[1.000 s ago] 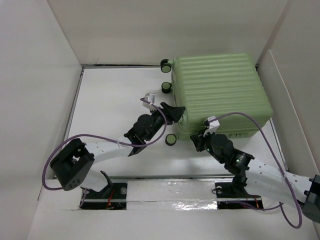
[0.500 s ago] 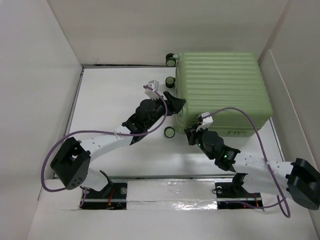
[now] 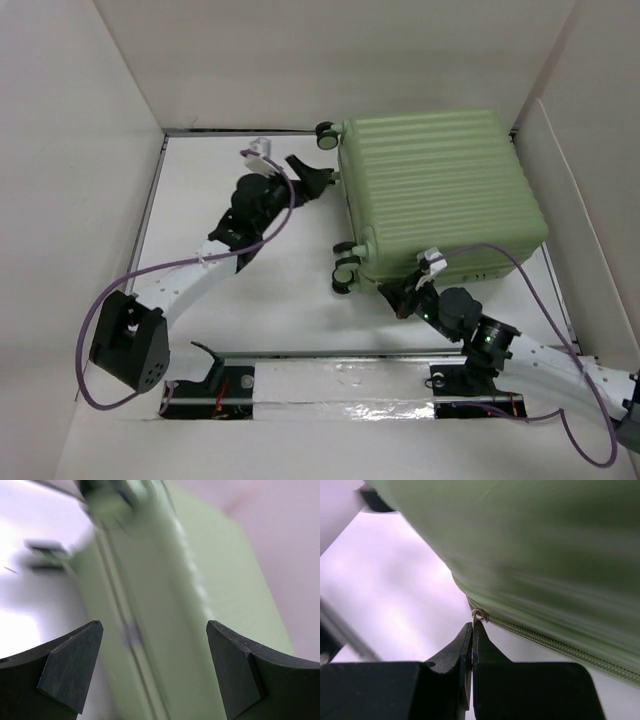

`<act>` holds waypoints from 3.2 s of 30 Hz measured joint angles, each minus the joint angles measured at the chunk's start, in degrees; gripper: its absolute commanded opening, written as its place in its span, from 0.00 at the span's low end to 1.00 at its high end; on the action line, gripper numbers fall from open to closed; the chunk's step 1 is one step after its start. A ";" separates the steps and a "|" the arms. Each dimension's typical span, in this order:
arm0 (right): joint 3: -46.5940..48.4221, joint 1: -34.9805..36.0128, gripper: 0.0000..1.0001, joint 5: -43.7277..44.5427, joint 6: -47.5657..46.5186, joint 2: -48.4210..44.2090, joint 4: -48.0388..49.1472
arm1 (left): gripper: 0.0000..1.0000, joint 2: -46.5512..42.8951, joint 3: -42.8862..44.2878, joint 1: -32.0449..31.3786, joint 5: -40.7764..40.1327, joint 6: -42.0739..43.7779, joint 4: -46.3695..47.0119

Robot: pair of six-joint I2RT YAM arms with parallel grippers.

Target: Pack the luggage

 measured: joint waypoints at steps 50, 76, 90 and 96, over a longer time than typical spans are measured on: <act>-1.64 2.38 0.00 -6.99 5.55 -17.42 -19.15 | 0.00 23.91 8.79 14.58 10.34 9.01 13.42; -0.39 -31.01 0.00 -27.76 -2.08 5.88 5.73 | 0.39 -15.61 -31.78 -2.99 2.03 4.26 15.65; -1.51 -29.31 0.00 -24.46 0.11 2.16 4.48 | 0.59 1.55 -14.38 -16.92 15.28 8.61 15.15; -3.58 -24.46 0.00 -16.87 1.05 -1.99 3.10 | 0.56 8.35 -7.93 -18.25 19.30 9.31 12.37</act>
